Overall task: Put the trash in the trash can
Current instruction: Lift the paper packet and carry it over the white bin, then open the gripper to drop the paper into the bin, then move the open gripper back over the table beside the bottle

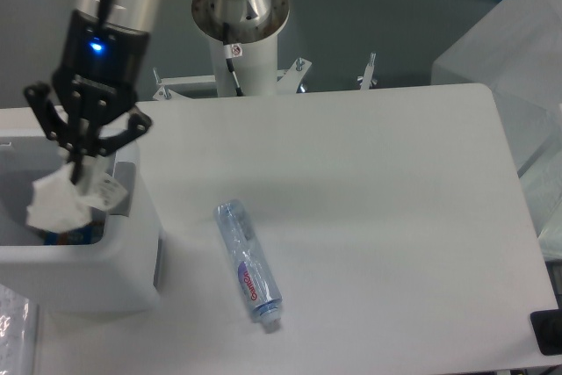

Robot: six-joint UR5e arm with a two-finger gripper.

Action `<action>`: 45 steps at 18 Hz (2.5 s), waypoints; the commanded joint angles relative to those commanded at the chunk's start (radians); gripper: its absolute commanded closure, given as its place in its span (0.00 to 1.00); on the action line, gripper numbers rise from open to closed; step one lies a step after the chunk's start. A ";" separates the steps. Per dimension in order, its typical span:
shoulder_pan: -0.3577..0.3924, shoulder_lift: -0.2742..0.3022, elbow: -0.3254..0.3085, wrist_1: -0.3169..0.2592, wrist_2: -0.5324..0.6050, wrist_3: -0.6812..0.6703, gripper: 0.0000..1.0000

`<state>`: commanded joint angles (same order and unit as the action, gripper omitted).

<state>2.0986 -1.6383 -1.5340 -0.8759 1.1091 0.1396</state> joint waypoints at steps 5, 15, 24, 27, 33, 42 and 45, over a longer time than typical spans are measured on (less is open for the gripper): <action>-0.037 -0.006 -0.041 0.000 0.002 0.000 1.00; -0.042 -0.009 -0.077 0.000 0.014 -0.002 0.42; -0.008 0.014 -0.058 0.002 0.090 -0.020 0.27; 0.171 0.037 -0.116 0.006 0.092 -0.067 0.09; 0.434 -0.014 -0.115 0.006 0.087 -0.117 0.00; 0.492 -0.260 -0.006 -0.005 0.198 -0.118 0.00; 0.471 -0.336 0.037 -0.006 0.198 -0.118 0.00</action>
<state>2.5696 -1.9740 -1.4973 -0.8820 1.3069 0.0215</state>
